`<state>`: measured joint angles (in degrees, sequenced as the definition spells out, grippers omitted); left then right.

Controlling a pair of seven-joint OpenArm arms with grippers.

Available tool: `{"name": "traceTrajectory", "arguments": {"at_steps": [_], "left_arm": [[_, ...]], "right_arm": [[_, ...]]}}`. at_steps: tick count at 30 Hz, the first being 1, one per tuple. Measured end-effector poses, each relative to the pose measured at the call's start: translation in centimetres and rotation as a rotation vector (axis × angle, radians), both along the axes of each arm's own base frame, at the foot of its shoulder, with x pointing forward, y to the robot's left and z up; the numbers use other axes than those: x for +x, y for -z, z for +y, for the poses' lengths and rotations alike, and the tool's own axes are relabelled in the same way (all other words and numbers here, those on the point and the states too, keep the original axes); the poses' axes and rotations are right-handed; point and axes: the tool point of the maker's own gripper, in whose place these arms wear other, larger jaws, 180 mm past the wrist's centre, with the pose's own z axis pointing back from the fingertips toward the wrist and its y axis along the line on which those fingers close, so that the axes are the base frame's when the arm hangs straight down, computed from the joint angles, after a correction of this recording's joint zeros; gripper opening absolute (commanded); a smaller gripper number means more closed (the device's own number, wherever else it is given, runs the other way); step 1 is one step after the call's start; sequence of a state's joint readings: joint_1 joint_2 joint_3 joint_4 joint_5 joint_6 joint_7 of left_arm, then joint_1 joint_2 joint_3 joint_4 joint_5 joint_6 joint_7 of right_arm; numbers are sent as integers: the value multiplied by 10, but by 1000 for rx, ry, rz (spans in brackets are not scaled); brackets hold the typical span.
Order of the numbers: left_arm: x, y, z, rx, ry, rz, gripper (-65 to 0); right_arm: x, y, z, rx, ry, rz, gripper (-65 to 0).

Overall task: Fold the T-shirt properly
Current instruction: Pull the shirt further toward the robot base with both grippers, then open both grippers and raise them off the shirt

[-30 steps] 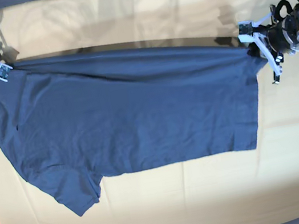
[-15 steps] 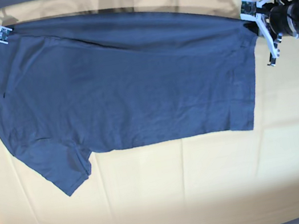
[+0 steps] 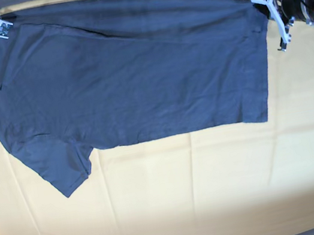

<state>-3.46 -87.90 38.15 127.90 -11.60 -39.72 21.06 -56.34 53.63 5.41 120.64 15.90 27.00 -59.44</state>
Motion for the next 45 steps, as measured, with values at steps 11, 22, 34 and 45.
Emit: {"name": "traceTrajectory", "arguments": {"at_steps": [11, 22, 34, 45], "left_arm": [[0, 5, 27, 174, -43, -4, -286], [-7, -3, 15, 159, 2, -14, -288], [33, -10, 13, 142, -116, -223, -650], [143, -57, 19, -61, -528, -804, -650]], "right_arm": [[-5, -4, -13, -73, 3, 29, -215], [10, -54, -5, -87, -29, -94, -215], [63, -109, -44, -169, 91, -412, -650], [139, -156, -42, -125, 128, -796, -650]]}}
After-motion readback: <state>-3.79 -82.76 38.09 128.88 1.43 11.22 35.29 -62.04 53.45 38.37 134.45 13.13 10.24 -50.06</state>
